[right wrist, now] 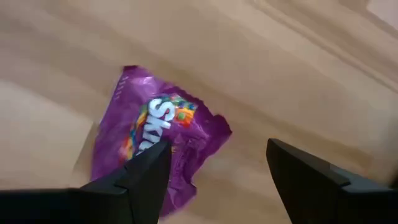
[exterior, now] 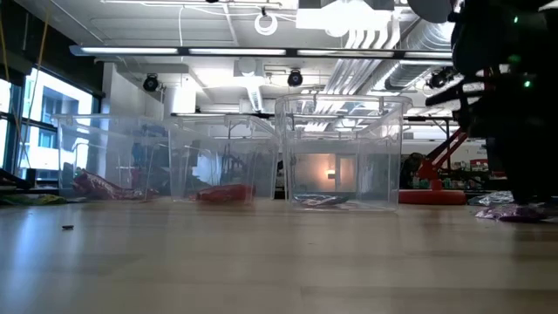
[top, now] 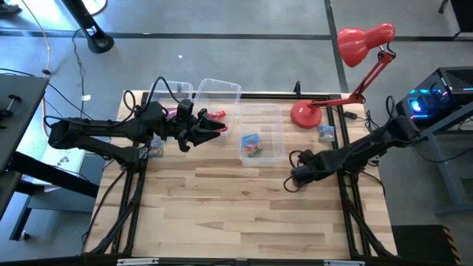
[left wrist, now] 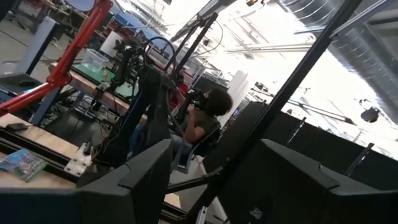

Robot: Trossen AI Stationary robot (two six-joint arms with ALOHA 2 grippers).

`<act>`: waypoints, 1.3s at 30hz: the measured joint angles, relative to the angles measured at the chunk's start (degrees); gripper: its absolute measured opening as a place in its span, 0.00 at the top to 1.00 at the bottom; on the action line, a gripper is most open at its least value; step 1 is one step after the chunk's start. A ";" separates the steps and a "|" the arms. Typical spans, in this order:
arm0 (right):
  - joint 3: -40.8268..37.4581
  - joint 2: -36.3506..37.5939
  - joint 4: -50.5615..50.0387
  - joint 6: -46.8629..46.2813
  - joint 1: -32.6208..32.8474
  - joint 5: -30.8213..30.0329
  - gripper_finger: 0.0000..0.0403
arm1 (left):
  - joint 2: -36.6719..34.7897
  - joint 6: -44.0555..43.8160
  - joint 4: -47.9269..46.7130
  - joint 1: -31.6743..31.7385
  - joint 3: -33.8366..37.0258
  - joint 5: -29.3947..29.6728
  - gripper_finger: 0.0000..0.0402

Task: Sort candy
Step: Put the violet candy bag into the left transparent bin

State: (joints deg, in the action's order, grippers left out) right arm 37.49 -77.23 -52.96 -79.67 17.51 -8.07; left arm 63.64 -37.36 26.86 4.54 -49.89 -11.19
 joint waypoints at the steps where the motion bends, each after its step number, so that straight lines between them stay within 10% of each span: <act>1: -0.99 0.01 1.36 0.00 -0.41 -0.40 0.36 | 0.00 -0.11 -0.05 0.00 0.00 -0.01 0.42; 10: -6.07 0.19 11.18 -0.35 -2.24 -0.47 0.47 | 0.00 -1.00 -0.01 0.00 0.00 -0.04 0.42; 18: -5.02 0.47 10.28 2.26 -2.09 -2.65 0.95 | 0.00 -0.31 0.11 0.00 0.00 1.41 0.42; 31: 25.36 8.70 -22.30 14.08 2.06 -11.46 1.00 | -7.93 1.40 11.69 5.53 -0.09 -0.15 0.42; 39: 40.64 9.08 -4.37 29.22 -2.14 -31.57 1.00 | -12.03 1.67 5.66 6.49 -0.09 -0.18 0.42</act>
State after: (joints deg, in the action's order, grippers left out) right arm 78.13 -68.16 -57.33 -50.45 15.37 -39.63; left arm 51.61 -35.70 32.52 11.02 -49.98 -11.37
